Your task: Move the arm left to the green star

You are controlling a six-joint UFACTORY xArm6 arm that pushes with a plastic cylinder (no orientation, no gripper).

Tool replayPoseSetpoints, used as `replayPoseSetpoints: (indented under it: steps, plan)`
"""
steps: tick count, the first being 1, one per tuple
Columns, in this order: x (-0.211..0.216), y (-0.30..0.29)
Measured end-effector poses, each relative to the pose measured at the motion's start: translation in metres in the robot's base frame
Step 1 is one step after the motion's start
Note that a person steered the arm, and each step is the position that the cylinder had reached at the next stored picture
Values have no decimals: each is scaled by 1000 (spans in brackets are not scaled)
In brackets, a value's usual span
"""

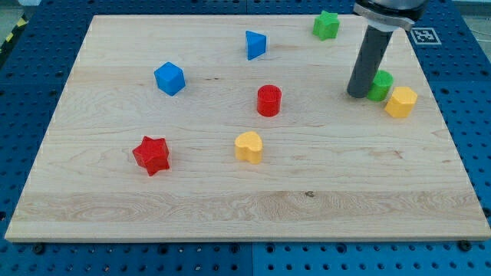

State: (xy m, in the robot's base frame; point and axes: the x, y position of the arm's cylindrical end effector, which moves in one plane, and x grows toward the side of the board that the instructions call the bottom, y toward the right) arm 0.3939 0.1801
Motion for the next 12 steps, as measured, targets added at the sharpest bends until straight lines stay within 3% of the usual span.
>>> replayPoseSetpoints:
  steps: [5,8,12]
  plan:
    - [-28,8]
    - [-46,-55]
    - [-150,-94]
